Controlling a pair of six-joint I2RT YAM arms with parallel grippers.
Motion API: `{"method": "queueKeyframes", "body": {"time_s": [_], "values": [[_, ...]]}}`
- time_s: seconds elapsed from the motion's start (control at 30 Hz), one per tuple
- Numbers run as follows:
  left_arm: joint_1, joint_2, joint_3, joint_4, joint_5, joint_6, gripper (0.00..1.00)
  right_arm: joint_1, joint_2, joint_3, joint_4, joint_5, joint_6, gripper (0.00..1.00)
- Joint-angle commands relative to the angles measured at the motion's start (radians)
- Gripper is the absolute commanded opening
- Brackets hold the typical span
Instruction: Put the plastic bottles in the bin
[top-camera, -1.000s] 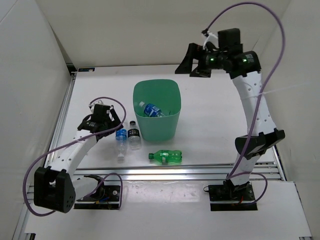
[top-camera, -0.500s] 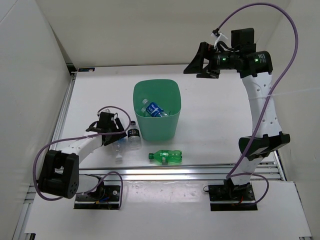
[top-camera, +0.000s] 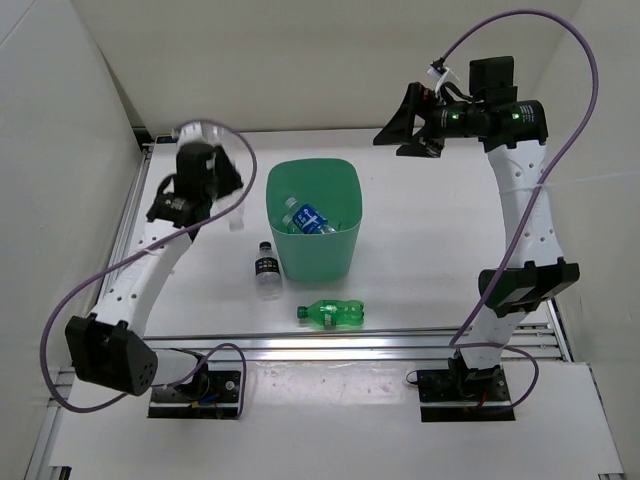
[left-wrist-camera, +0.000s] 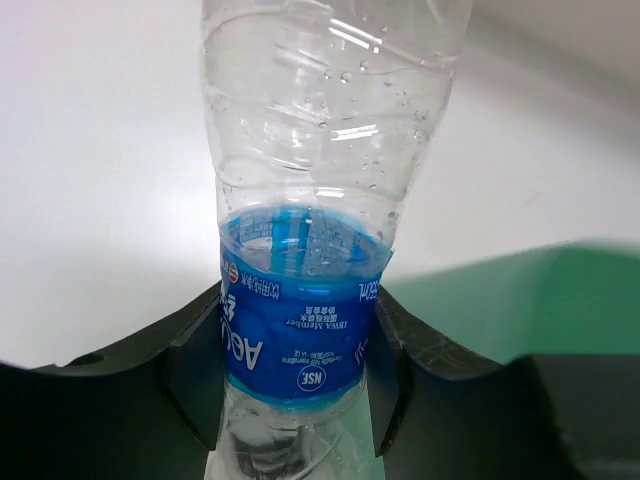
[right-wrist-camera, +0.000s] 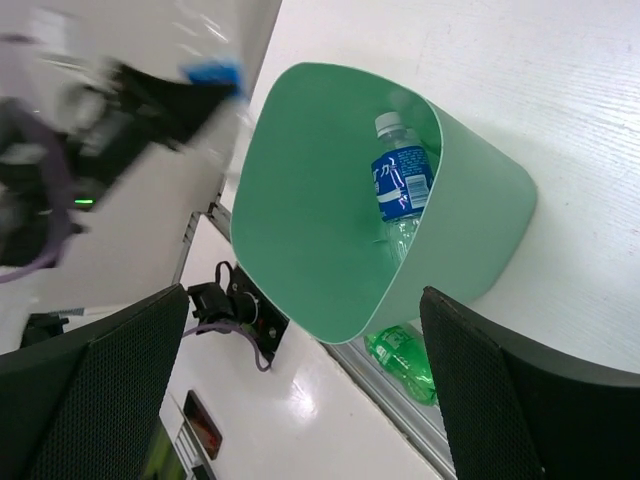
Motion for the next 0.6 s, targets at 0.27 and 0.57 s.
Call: {"method": "queueKeyframes", "body": {"time_s": [0.27, 0.57], "values": [[-0.265, 0.175, 0.581, 0.016, -0.019, 0.180, 0.50, -0.001, -0.018, -0.054, 0.016, -0.022, -0.016, 1.00], [-0.464, 0.238, 0.564, 0.016, -0.131, 0.296, 1.00, -0.001, -0.018, -0.063, 0.016, -0.002, -0.025, 1.00]]}}
